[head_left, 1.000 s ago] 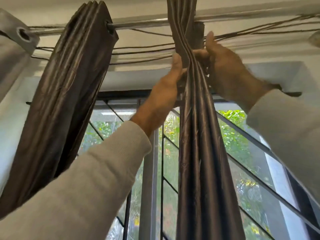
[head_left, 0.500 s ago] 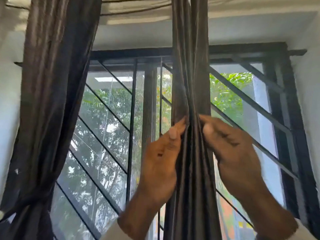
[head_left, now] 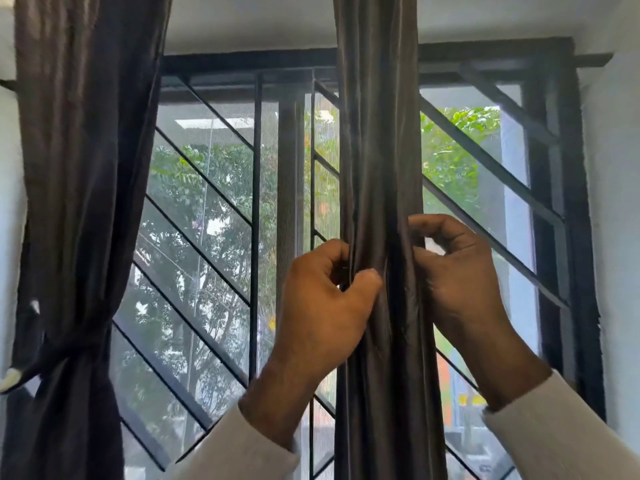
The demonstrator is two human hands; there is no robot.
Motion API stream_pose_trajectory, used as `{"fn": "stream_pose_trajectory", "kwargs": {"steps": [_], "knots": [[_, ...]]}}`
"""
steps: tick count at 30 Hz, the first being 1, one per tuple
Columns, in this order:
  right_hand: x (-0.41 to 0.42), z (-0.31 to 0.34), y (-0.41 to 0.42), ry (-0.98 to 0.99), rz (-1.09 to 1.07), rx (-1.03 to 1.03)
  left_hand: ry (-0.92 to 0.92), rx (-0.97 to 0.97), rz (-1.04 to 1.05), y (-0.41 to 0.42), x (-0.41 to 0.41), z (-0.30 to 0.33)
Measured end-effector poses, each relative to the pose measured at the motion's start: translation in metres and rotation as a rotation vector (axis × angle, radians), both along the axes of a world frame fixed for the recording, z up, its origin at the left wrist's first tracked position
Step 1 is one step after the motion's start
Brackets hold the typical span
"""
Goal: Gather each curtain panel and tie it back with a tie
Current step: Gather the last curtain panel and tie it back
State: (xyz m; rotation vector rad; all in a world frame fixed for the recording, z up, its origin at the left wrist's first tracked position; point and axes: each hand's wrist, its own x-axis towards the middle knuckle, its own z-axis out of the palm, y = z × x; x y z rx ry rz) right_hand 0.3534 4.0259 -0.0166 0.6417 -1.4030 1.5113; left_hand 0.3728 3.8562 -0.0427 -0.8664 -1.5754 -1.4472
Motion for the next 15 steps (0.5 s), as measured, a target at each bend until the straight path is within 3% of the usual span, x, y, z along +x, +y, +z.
{"fn": "stream_pose_trajectory", "kwargs": {"steps": [2,5,11,15], "knots": [[-0.006,-0.005,0.005,-0.076,-0.064,-0.027,-0.026,-0.018,-0.034,0.0,0.001,-0.003],[-0.014,-0.017,0.012,-0.203,0.007,0.05,-0.11,-0.05,-0.107,0.001,0.004,-0.007],[-0.013,-0.058,0.01,-0.441,0.577,0.097,-0.377,-0.044,-0.35,0.005,0.008,-0.016],[-0.006,-0.103,0.009,-0.549,0.654,0.047,-0.255,-0.117,-0.147,0.003,0.003,-0.044]]}}
